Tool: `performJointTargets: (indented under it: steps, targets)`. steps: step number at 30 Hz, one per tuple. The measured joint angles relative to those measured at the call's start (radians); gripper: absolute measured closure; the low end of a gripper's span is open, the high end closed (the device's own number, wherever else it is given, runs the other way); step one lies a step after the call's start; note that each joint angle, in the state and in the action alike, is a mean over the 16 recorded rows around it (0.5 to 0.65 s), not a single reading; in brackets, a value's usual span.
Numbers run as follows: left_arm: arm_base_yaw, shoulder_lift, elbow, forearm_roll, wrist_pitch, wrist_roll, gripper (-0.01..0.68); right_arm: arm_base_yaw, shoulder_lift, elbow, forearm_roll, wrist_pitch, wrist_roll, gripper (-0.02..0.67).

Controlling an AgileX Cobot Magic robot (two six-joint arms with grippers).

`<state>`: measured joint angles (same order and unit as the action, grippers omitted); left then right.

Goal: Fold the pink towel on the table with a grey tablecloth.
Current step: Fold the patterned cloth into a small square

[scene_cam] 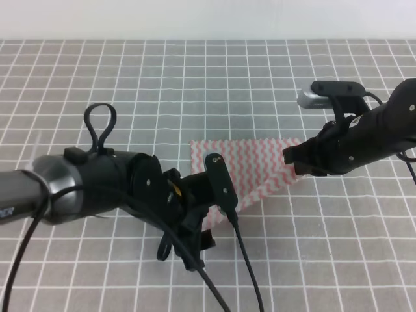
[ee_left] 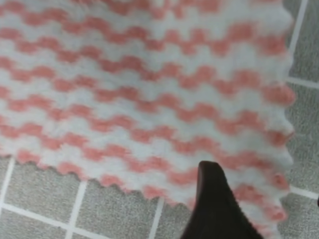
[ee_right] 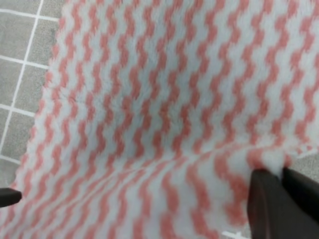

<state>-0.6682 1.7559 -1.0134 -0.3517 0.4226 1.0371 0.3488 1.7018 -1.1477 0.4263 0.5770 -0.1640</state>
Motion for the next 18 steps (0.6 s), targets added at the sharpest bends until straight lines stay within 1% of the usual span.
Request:
performJointTargets:
  steps: [3, 11, 13, 15, 18]
  targets:
    - [0.000, 0.008, 0.000, 0.000, -0.010, -0.006, 0.389, 0.000, -0.001, 0.000, 0.000, 0.000, -0.004, 0.665]
    - [0.000, 0.013, -0.005, 0.010, -0.061, -0.025, 0.581, 0.000, 0.001, 0.000, -0.002, 0.002, -0.013, 0.664]
    - [0.001, 0.015, -0.010, 0.016, -0.074, -0.031, 0.619, 0.000, 0.001, 0.000, -0.003, 0.003, -0.015, 0.664]
    - [0.002, 0.013, -0.017, 0.027, -0.088, -0.045, 0.652, 0.000, 0.000, 0.000, -0.003, 0.004, -0.017, 0.664]
    - [0.004, 0.012, -0.030, 0.049, -0.107, -0.071, 0.666, 0.000, 0.001, 0.000, -0.004, 0.008, -0.019, 0.664]
